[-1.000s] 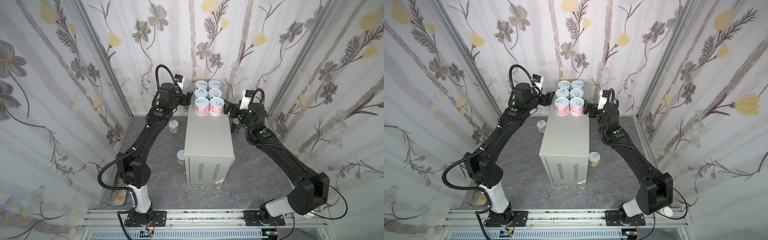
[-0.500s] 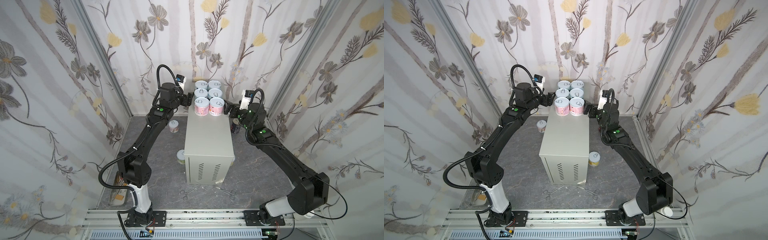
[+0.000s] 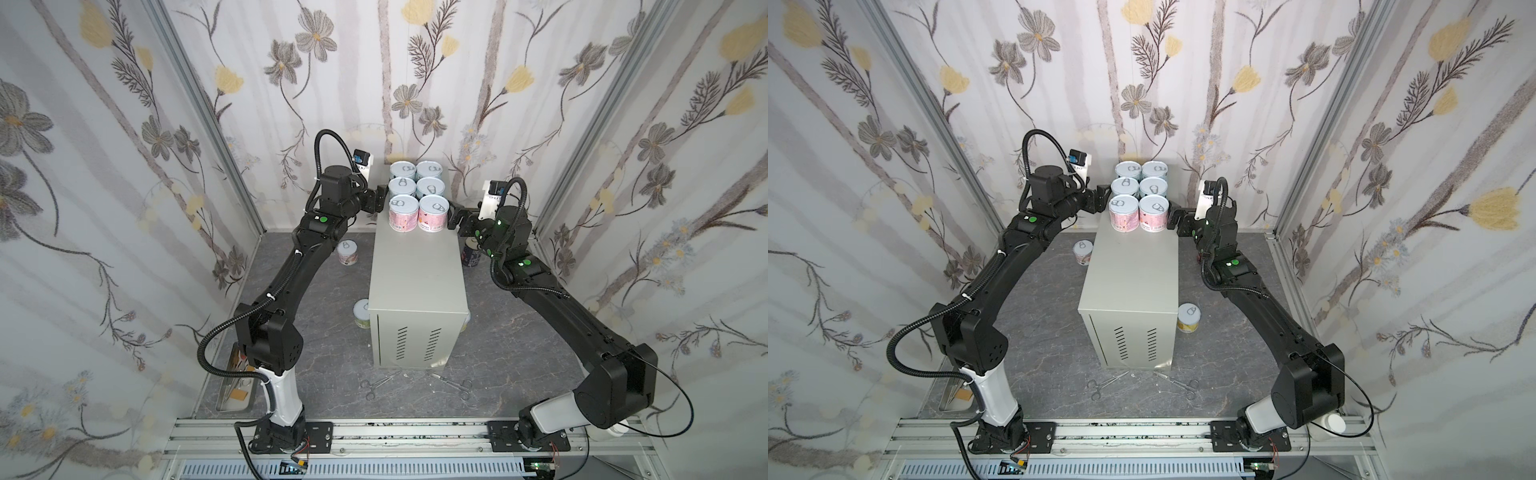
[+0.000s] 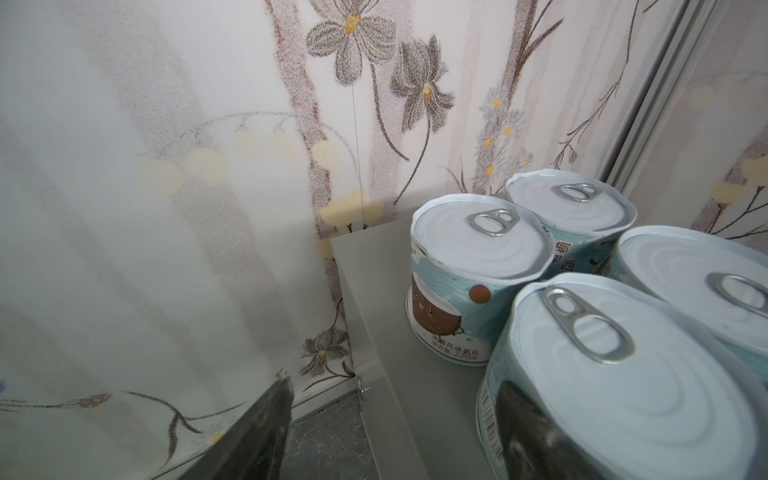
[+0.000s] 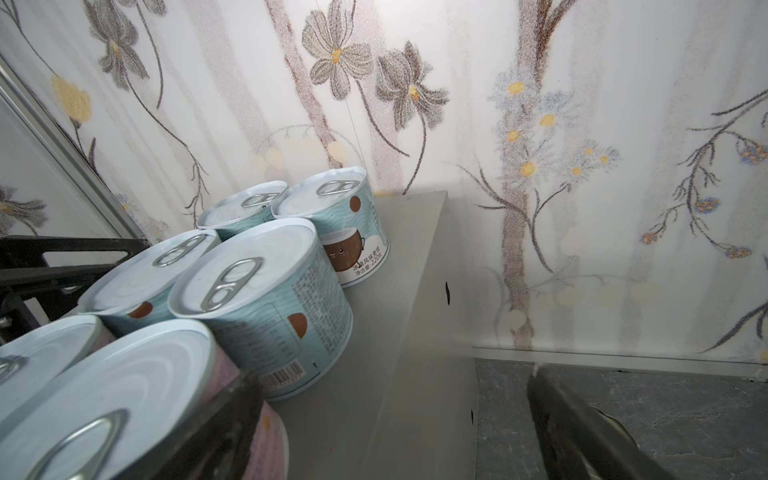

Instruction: Place and organize the canned foods onto the counter

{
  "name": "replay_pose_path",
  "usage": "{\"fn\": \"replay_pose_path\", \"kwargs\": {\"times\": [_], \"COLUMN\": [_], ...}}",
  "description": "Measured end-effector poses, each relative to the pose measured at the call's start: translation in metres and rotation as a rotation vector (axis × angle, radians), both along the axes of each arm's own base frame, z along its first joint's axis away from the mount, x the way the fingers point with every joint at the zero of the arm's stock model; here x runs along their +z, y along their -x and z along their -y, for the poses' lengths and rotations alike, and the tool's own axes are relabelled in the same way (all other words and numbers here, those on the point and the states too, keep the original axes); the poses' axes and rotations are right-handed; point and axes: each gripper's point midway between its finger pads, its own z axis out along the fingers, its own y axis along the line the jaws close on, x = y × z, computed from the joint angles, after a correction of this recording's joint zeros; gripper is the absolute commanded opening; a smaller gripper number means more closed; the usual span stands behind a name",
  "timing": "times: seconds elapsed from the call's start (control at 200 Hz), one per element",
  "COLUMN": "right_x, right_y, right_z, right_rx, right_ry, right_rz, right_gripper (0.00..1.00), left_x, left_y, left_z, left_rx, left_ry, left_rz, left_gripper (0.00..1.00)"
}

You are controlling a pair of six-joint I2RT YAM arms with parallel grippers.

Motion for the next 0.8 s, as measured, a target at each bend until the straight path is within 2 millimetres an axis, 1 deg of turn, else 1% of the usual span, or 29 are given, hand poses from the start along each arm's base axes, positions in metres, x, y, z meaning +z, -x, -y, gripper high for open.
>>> {"fn": "replay_pose_path", "kwargs": {"times": [0.34,0.655,0.725,0.799], "right_x": [-0.005,-0.006,-0.006,-0.006], "right_y": [-0.003,-0.004,-0.004,-0.006], "right_z": [0.001,0.002,0.004,0.012], "right_rx": [-0.005,-0.007,-0.011,-0.027], "right_ry": [0.004,0.005,0.006,0.008], "right_rz": [-0.01,-0.013,-0.014,-0.018], "right_gripper": [1.0,1.0,1.0,1.0], "left_x": [0.001,-0.005,-0.005,-0.005], "left_y": [0.001,-0.001,-0.001,-0.001], "left_z": [0.001,0.002,0.001,0.0], "left_rx": [-0.003,-0.001,0.0,0.007], "left_ry": [-0.002,-0.009,-0.013,-0.018], "left_rz": [-0.007,-0.022,-0.019,-0.019], "left_gripper": [0.78,0.8,0.8,0.8]}}
